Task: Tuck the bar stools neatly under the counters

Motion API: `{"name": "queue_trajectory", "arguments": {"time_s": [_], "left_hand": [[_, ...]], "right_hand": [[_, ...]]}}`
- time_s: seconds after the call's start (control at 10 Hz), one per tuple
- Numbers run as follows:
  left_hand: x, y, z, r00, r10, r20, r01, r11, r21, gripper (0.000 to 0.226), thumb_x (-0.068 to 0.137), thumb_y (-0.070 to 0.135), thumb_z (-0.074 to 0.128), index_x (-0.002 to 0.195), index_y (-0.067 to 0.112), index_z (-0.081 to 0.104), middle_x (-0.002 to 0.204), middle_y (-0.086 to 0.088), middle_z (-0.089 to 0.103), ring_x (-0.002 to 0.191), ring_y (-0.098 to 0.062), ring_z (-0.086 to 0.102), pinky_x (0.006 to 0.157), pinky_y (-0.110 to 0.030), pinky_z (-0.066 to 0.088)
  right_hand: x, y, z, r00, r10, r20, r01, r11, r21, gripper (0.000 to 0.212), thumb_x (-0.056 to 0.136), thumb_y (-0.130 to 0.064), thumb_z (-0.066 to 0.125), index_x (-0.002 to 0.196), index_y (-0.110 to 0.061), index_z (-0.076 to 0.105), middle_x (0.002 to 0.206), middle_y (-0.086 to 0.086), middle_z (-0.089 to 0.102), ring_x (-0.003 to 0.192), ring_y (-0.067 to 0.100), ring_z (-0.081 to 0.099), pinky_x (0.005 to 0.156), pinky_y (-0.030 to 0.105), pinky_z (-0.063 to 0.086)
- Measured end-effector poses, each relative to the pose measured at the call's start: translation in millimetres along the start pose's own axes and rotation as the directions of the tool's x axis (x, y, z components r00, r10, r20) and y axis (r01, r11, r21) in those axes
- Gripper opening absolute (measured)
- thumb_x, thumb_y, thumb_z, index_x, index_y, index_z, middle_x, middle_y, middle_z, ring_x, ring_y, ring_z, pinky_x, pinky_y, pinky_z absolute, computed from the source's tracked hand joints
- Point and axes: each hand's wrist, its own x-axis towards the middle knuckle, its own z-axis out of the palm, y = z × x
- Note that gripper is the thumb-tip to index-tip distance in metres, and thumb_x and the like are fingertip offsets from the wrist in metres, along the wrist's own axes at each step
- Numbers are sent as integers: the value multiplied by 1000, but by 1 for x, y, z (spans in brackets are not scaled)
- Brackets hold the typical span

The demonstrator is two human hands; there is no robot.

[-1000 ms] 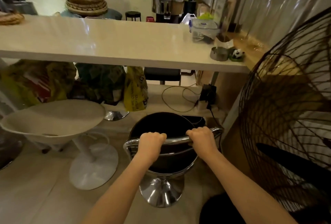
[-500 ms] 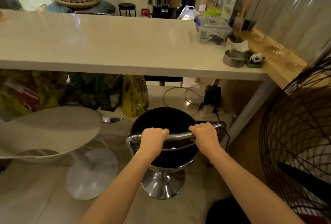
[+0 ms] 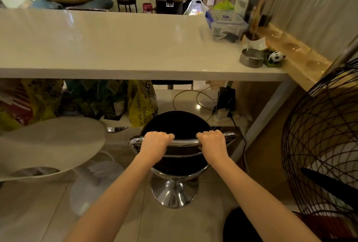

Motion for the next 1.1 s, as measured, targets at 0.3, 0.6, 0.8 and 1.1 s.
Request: {"name": "queue_trajectory", "arguments": {"time_s": [0.3, 0.6, 0.8, 1.1], "left_hand": [[-2, -12, -2, 999, 43, -11, -42, 999, 19, 32, 88, 6, 50, 117, 17, 55, 95, -3, 69, 89, -25, 64, 59, -29, 34], [0, -17, 2, 999, 43, -15, -43, 999, 28, 29, 86, 7, 54, 111, 19, 61, 90, -2, 70, 82, -24, 66, 55, -29, 34], [6, -12, -5, 995, 19, 99, -26, 997, 77, 24, 87, 16, 55, 111, 19, 56, 101, -2, 67, 98, -24, 62, 77, -36, 42], [1, -4, -10, 977, -152, 152, 175, 973, -148, 97, 76, 77, 39, 148, 19, 10, 156, -8, 17, 143, -23, 10, 114, -53, -2]], "right_hand": [[-1, -13, 3, 1000, 25, 18, -25, 999, -34, 27, 65, -4, 77, 86, -14, 64, 68, 2, 64, 67, 22, 60, 65, 30, 35], [-1, -13, 2, 1000, 12, 3, -12, 999, -48, 20, 69, -2, 73, 81, -12, 60, 65, 4, 63, 62, 24, 59, 63, 32, 39], [-4, -13, -6, 999, -19, 29, 18, 1000, 12, 35, 79, -9, 67, 111, -15, 53, 98, 2, 66, 95, 24, 59, 90, 37, 37], [-16, 4, -62, 955, 121, 271, -297, 374, 879, 66, 81, -18, 71, 137, -15, 36, 127, 5, 50, 118, 21, 50, 89, 25, 43]]}}
